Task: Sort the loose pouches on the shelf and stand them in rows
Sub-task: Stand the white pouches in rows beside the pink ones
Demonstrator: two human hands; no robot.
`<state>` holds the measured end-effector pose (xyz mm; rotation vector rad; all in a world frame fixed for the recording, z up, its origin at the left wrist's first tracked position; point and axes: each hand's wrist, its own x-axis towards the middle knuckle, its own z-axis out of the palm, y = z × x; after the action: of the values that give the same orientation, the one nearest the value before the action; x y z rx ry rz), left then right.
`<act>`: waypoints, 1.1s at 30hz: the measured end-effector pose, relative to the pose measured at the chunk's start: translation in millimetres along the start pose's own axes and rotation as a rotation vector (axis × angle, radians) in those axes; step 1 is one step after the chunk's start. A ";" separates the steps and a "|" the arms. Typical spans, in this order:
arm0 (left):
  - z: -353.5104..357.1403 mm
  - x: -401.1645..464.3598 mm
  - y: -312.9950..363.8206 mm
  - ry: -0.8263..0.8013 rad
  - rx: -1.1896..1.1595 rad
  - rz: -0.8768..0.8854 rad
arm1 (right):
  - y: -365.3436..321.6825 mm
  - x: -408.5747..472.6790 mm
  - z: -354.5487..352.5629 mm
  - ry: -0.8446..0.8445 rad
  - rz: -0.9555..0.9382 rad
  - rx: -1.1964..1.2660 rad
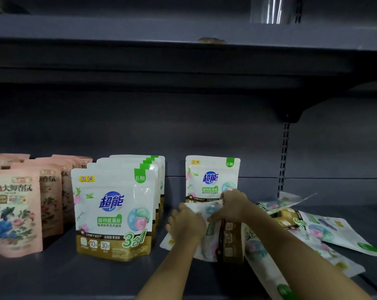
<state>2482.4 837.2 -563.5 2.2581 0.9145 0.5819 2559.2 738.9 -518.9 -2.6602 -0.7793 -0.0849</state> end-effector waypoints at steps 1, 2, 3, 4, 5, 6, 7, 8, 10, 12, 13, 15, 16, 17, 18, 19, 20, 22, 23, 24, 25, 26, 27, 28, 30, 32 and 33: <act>-0.2 -0.5 2.4 0.006 -0.035 0.010 | 2.3 -2.1 -5.0 0.017 0.004 0.058; -1.8 -1.8 5.1 0.022 -0.069 0.020 | 4.5 -5.7 -11.2 0.031 0.016 0.122; -4.3 -3.2 8.4 0.049 -0.099 0.030 | 8.0 -8.8 -17.1 0.053 0.016 0.176; -7.7 -5.3 12.3 0.086 -0.128 0.040 | 11.4 -12.7 -22.8 0.080 0.018 0.230; -11.8 -7.8 16.8 0.134 -0.154 0.046 | 14.5 -16.7 -28.3 0.114 0.012 0.304; -16.2 -11.5 21.6 0.195 -0.181 0.053 | 16.9 -22.2 -33.8 0.143 0.006 0.411; -20.1 -15.7 26.6 0.268 -0.213 0.063 | 19.0 -28.5 -39.3 0.162 -0.006 0.535; -23.2 -20.9 31.9 0.343 -0.264 0.079 | 21.3 -34.8 -44.8 0.181 -0.018 0.650; -27.8 -31.0 42.2 0.449 -0.432 0.102 | 25.7 -47.1 -55.5 0.240 -0.032 0.835; -27.4 -35.9 50.3 0.441 -0.624 0.094 | 29.4 -55.8 -62.0 0.309 -0.052 1.010; -26.4 -38.0 54.4 0.372 -0.728 0.082 | 29.6 -59.4 -63.1 0.340 -0.062 1.082; -23.5 -43.5 60.7 0.152 -0.948 0.048 | 26.8 -64.5 -62.0 0.373 -0.072 1.217; -21.7 -46.2 62.2 0.055 -1.015 0.029 | 24.4 -66.8 -60.1 0.381 -0.069 1.291; -21.3 -48.2 62.9 0.012 -1.032 0.018 | 21.5 -67.5 -57.6 0.391 -0.065 1.337; -21.7 -48.8 62.4 0.013 -1.004 0.019 | 18.1 -67.3 -54.1 0.400 -0.054 1.351; -22.7 -48.5 61.1 0.030 -0.967 0.034 | 14.4 -66.3 -51.1 0.411 -0.036 1.298; -24.9 -47.8 59.0 0.058 -0.919 0.063 | 12.3 -64.2 -47.4 0.423 -0.008 1.172; -28.0 -42.7 50.8 0.119 -0.819 0.129 | 10.9 -56.6 -38.8 0.423 0.076 0.797; -28.9 -39.1 45.6 0.145 -0.785 0.152 | 10.4 -54.0 -34.4 0.403 0.120 0.638; -29.0 -34.8 38.9 0.158 -0.754 0.170 | 9.4 -52.2 -30.0 0.378 0.150 0.532; -28.2 -30.2 32.4 0.158 -0.717 0.187 | 7.8 -51.0 -25.8 0.355 0.162 0.480; -26.4 -26.0 25.7 0.147 -0.679 0.200 | 6.4 -50.0 -21.9 0.338 0.163 0.471; -24.0 -21.9 19.5 0.132 -0.645 0.209 | 5.7 -48.3 -17.9 0.332 0.161 0.481; -21.9 -18.7 14.5 0.117 -0.614 0.216 | 5.7 -46.0 -13.4 0.326 0.164 0.481; -16.1 -12.1 6.8 0.083 -0.569 0.221 | 5.0 -43.2 -5.1 0.300 0.188 0.458; -9.2 -5.6 2.3 0.028 -0.559 0.208 | 5.1 -41.4 2.0 0.287 0.210 0.474; -5.3 -2.2 1.6 0.001 -0.561 0.197 | 5.3 -40.9 4.9 0.285 0.217 0.506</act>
<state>2478.4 836.7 -559.0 1.8403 0.4506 0.8120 2527.3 715.7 -531.6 -2.1692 -0.3559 -0.1788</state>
